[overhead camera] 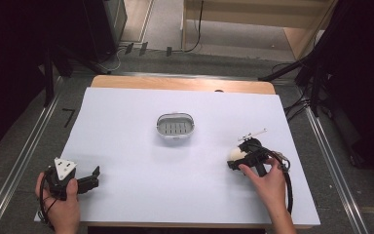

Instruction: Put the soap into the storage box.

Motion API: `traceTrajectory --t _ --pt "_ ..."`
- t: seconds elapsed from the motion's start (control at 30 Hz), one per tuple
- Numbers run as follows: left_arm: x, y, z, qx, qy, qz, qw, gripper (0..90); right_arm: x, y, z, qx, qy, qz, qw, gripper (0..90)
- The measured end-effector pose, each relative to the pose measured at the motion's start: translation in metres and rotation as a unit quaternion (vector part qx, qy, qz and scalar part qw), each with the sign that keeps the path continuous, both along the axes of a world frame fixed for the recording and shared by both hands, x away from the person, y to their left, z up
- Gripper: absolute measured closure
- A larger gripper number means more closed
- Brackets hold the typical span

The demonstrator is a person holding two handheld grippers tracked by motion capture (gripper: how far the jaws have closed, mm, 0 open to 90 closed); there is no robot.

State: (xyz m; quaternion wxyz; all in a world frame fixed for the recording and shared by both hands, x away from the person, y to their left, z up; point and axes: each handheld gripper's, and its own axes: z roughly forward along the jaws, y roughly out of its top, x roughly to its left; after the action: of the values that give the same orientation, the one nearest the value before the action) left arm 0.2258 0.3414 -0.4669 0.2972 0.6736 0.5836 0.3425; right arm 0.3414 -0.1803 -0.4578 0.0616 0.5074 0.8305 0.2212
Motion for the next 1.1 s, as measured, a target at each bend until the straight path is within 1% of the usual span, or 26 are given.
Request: traceTrajectory --t 0.23,0.33,0.5,0.57,0.6,0.63,0.7,0.73,0.93,0.97,1.07,1.1 --pt "0.0 0.0 0.0 -0.001 -0.001 0.0 1.0 0.1 0.0 0.0 0.001 0.0 0.001 -0.004 1.0 24.8" --pt "0.0 0.0 0.0 -0.001 -0.001 0.001 1.0 0.1 -0.001 0.002 0.002 -0.001 0.001 0.002 1.0 24.8" --pt "0.0 0.0 0.0 -0.001 -0.001 0.001 1.0 0.1 0.0 0.005 0.011 0.004 -0.01 0.005 0.9999 24.9" --pt "0.0 0.0 0.0 -0.002 -0.002 0.001 1.0 0.1 0.0 0.006 0.012 0.006 -0.01 0.006 0.9999 24.9" --pt "0.0 0.0 0.0 -0.002 -0.002 0.0 1.0 0.1 0.001 0.007 0.014 0.008 -0.011 0.014 0.9998 24.9" --pt "0.0 0.0 0.0 -0.002 -0.002 0.0 1.0 0.1 0.001 0.008 0.015 0.01 -0.011 0.012 0.9998 24.9" --pt "0.0 0.0 0.0 -0.003 -0.002 0.001 1.0 0.1 0.001 0.01 0.016 0.009 -0.013 0.018 0.9997 25.0" --pt "0.0 0.0 0.0 -0.003 -0.002 0.001 1.0 0.1 0.002 0.012 0.018 0.005 -0.018 0.023 0.9996 24.9" --pt "0.0 0.001 0.0 -0.004 -0.002 0.001 1.0 0.1 0.004 0.018 0.023 0.007 -0.018 0.023 0.9996 25.0" --pt "0.0 0.001 0.0 -0.004 -0.002 0.001 1.0 0.1 0.005 0.018 0.023 0.005 -0.023 0.029 0.9993 25.0" --pt "0.0 0.001 0.0 -0.005 -0.002 0.001 1.0 0.1 0.007 0.022 0.026 0.005 -0.019 0.028 0.9994 25.0" --pt "0.0 0.001 0.0 -0.005 -0.002 0.002 1.0 0.1 0.007 0.023 0.026 0.004 -0.023 0.031 0.9993 25.0"
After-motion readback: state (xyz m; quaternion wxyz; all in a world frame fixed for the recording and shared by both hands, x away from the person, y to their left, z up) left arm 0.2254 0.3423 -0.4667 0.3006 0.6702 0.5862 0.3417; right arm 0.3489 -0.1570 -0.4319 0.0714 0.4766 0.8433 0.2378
